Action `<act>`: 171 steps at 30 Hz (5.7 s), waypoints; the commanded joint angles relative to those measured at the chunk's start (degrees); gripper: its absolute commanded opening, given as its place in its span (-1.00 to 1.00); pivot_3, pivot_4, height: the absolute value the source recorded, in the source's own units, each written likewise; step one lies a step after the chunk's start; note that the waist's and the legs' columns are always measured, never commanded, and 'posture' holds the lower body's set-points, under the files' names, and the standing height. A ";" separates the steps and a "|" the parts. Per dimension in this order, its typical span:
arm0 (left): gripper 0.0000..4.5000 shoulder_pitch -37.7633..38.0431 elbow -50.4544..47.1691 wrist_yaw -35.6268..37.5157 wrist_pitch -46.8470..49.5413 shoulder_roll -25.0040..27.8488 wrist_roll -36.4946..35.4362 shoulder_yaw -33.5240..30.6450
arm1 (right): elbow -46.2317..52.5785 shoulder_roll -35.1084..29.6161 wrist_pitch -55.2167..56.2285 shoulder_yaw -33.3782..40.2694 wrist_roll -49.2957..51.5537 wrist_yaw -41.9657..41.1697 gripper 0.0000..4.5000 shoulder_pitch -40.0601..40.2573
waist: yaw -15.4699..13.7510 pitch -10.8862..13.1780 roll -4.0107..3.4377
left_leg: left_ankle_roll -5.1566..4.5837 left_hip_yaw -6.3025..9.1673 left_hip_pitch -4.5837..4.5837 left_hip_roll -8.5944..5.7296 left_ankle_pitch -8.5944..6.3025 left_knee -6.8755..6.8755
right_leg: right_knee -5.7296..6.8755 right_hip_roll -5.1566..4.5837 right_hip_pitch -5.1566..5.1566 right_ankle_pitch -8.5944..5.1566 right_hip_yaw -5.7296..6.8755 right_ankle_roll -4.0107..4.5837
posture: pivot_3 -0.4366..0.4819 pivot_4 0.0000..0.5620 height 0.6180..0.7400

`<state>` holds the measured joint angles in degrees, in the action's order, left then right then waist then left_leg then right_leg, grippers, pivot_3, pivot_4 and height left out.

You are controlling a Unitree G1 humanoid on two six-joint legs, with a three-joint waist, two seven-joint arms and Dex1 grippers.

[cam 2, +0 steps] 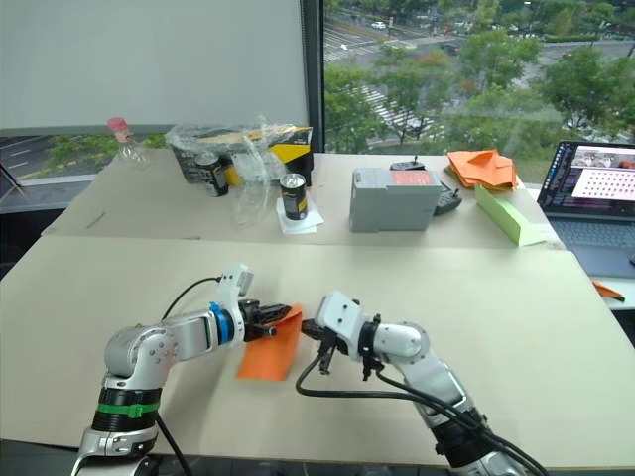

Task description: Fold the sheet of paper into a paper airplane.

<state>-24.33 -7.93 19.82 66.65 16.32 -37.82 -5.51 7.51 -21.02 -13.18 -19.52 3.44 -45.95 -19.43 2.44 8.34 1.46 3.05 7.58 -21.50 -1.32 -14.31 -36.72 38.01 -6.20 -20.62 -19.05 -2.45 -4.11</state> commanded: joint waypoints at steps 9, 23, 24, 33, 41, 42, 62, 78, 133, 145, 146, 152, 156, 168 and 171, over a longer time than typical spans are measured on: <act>-1.00 3.07 -3.82 1.16 0.34 1.19 -0.35 1.22 | 1.25 0.85 1.06 -0.09 -0.02 0.21 -0.99 -1.39 | 0.02 0.00 0.00 | 0.00 0.00 0.00 0.00 0.00 0.00 | 0.01 0.00 -0.02 0.00 0.00 0.00 | -0.05 -0.47 1.00; -1.00 5.89 -6.12 0.69 1.41 1.94 -0.71 0.45 | 1.37 1.26 1.12 -0.76 -0.18 -0.30 -0.99 -1.32 | 0.04 0.00 0.00 | 0.00 0.00 0.01 0.00 0.00 0.00 | 0.01 0.00 -0.01 0.00 -0.01 0.00 | -0.05 -0.47 1.00; -1.00 5.88 -6.10 0.66 1.40 1.90 -0.70 0.44 | 1.35 1.31 1.12 -0.82 -0.20 -0.35 -0.99 -1.34 | 0.04 0.00 0.00 | 0.00 0.00 0.01 0.00 0.00 0.00 | 0.01 0.00 -0.02 0.00 -0.01 0.00 | -0.05 -0.47 1.00; -1.00 6.11 -6.23 0.79 1.19 1.92 -0.80 0.28 | 0.30 2.49 1.07 -1.66 -0.43 -0.06 -0.99 -2.47 | 0.06 0.00 0.00 | 0.00 0.00 0.01 0.00 0.00 0.00 | 0.01 0.00 -0.02 0.00 -0.01 0.00 | -0.05 -0.47 1.00; -1.00 7.45 -8.42 1.11 2.43 2.52 -1.50 0.24 | -0.10 2.53 1.32 -1.75 -0.38 0.01 -0.99 -2.60 | 0.06 0.00 -0.01 | 0.00 0.01 0.01 0.01 0.00 0.00 | 0.02 0.00 -0.02 0.00 -0.01 0.00 | -0.05 -0.47 1.00; -1.00 7.66 -8.76 1.15 2.63 2.61 -1.61 0.20 | -0.18 2.51 1.40 -1.74 -0.40 0.01 -0.99 -2.59 | 0.06 0.00 -0.01 | 0.00 0.01 0.01 0.01 0.00 0.00 | 0.01 0.00 -0.02 0.00 -0.01 0.00 | -0.05 -0.47 1.00; -1.00 9.31 -8.58 2.45 1.94 5.62 -1.31 0.58 | -2.12 4.53 2.49 -2.91 -1.44 0.11 -0.99 -3.66 | 0.12 0.00 -0.02 | 0.00 0.01 0.02 0.01 0.00 0.01 | 0.02 0.00 -0.03 0.00 -0.01 0.00 | -0.05 -0.47 1.00; -1.00 11.08 -8.55 2.65 1.61 7.85 -1.50 -1.14 | -4.56 5.82 4.29 -3.90 -2.71 -0.22 -0.99 -4.56 | 0.26 0.00 -0.02 | 0.00 0.01 0.04 0.02 0.00 0.01 | 0.04 0.00 -0.04 0.00 -0.02 0.00 | -0.05 -0.47 1.00; -1.00 7.42 -16.09 -5.64 10.78 5.02 -16.74 -17.98 | -16.85 9.97 8.15 -9.13 -13.78 3.64 -0.99 -9.17 | 0.37 0.00 -0.04 | 0.24 0.01 -0.31 0.05 0.14 0.06 | 0.27 0.01 -0.53 0.02 -0.06 0.02 | -0.05 -0.47 1.00; -1.00 14.13 -12.23 -1.80 4.23 10.52 -7.52 -5.37 | -15.90 9.80 7.08 -8.17 -13.62 4.55 -0.99 -8.97 | 0.11 0.00 -0.04 | 0.31 0.00 -0.30 0.04 0.17 0.06 | 0.28 0.01 -0.53 0.02 -0.08 0.03 | -0.05 -0.47 1.00; -1.00 14.02 -11.09 -1.48 3.14 10.44 -6.54 -4.54 | -15.61 9.67 6.90 -8.10 -13.57 4.61 -0.99 -8.81 | 0.09 0.00 -0.05 | 0.31 0.00 -0.29 0.03 0.17 0.06 | 0.28 0.01 -0.53 0.02 -0.08 0.03 | -0.05 -0.47 1.00; -1.00 13.68 -7.11 -0.14 -0.62 10.20 -3.28 -1.31 | -13.36 8.69 5.53 -7.75 -13.12 4.41 -0.99 -7.68 | -0.15 -0.03 -0.08 | 0.30 0.01 -0.20 0.03 0.17 0.06 | 0.28 0.01 -0.43 0.02 -0.07 0.03 | -0.05 -0.47 1.00; -1.00 14.29 -6.27 0.66 -1.71 10.27 -2.52 -0.24 | -9.40 7.90 2.35 -6.02 -10.80 3.55 -0.99 -6.67 | -0.20 -0.05 -0.11 | 0.28 0.01 -0.17 0.02 0.16 0.06 | 0.28 0.01 -0.40 0.02 -0.07 0.03 | -0.05 -0.47 1.00; -1.00 14.61 -5.39 0.86 -2.40 9.54 -2.01 0.71 | -0.62 4.42 -7.26 -5.19 -5.87 -0.76 -0.99 -2.62 | -0.15 -0.06 -0.14 | 0.24 0.01 -0.11 0.02 0.14 0.06 | 0.28 0.01 -0.35 0.01 -0.07 0.03 | -0.05 -0.47 1.00; -1.00 14.43 -5.45 0.79 -2.27 9.41 -2.04 0.59 | -1.43 5.14 -7.77 -5.39 -5.63 -0.51 -0.99 -2.65 | -0.20 -0.07 -0.14 | 0.24 0.01 -0.08 0.02 0.14 0.06 | 0.28 0.01 -0.32 0.01 -0.06 0.03 | -0.05 -0.47 1.00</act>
<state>-11.18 -15.68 21.98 62.61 25.67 -42.10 -6.64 4.99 -16.45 -20.67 -24.50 -3.16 -46.51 -21.64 2.24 8.27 1.32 3.29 7.59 -21.59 -1.30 -14.17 -36.67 38.29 -6.19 -20.94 -19.03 -2.51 -4.09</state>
